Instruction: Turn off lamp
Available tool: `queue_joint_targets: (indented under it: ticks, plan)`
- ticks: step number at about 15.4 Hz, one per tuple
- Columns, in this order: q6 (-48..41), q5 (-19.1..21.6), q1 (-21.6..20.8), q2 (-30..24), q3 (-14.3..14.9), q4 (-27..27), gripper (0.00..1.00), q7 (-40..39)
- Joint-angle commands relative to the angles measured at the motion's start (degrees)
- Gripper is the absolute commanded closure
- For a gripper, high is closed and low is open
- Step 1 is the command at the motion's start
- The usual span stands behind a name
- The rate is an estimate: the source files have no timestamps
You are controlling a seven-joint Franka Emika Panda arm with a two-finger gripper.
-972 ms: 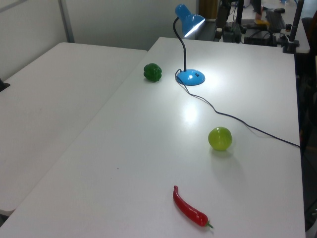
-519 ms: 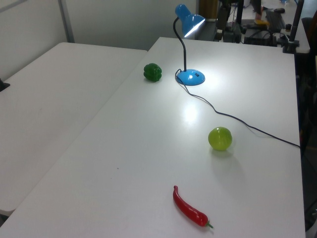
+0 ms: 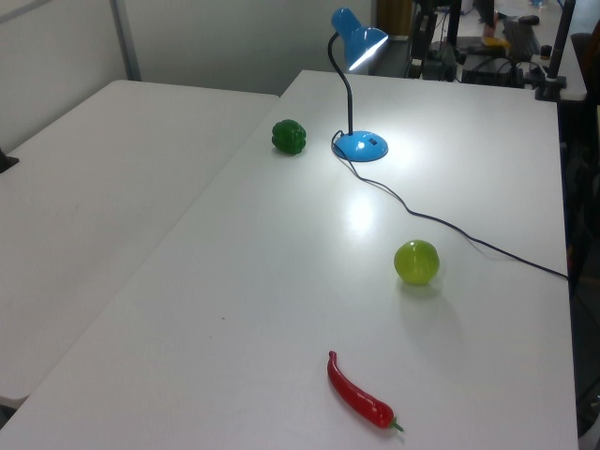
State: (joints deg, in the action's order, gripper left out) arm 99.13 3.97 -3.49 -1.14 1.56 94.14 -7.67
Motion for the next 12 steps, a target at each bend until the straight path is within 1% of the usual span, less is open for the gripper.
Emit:
queue_joint_targets:
  ticks: [1, 5, 8, 9, 10, 12]
  plan:
    - [1.0, -0.1, -0.3, -0.9, 0.4, 2.3, 1.00, -1.2]
    - [0.9, 0.0, 0.1, -0.7, 0.8, 3.5, 1.00, -0.7]
    - [0.5, -0.3, 0.2, -0.7, 3.9, 4.2, 1.00, -0.9]
    - [0.8, -0.6, 0.1, -0.8, 4.4, 5.4, 1.00, -1.0]
    - [1.2, -1.1, 0.1, -0.6, 4.9, 6.4, 1.00, -1.0]
    - [1.6, -4.6, 0.1, -0.1, 5.5, 8.3, 1.00, -0.9]
